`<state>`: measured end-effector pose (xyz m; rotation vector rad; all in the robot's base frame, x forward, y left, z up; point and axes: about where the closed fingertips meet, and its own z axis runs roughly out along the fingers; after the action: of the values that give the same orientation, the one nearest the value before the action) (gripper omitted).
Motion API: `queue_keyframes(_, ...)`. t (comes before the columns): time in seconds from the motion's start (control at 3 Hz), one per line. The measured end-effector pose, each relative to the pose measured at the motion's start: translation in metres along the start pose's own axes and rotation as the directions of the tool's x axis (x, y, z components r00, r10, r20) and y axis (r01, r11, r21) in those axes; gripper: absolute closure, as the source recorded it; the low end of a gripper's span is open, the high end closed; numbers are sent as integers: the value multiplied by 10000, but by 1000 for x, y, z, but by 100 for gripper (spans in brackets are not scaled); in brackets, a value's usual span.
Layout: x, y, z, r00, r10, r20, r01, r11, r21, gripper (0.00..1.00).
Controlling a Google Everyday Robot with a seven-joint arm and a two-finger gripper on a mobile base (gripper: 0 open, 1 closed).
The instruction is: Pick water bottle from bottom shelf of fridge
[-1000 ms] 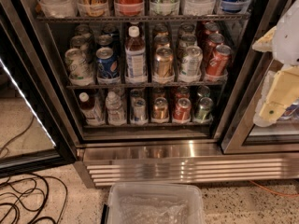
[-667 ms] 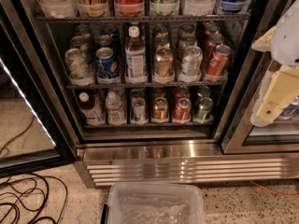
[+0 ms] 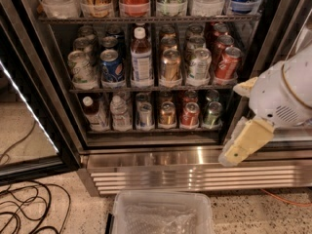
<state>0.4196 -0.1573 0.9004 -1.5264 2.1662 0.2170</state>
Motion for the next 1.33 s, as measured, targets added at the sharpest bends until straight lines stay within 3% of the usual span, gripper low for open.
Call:
queue_keyframes(0.33,0,23,46,9878,220,1539,-184,9995,-249,0)
queue_keyframes(0.67,-18,23,86,9528,-108,3034,84,9999,92,0)
queue_keyframes(1.0,-37,11,118,9176,-518,3940,227,9967,782,0)
queue_keyframes(1.33,-49,-6,146,9052,-660,4199,56,9897,1434,0)
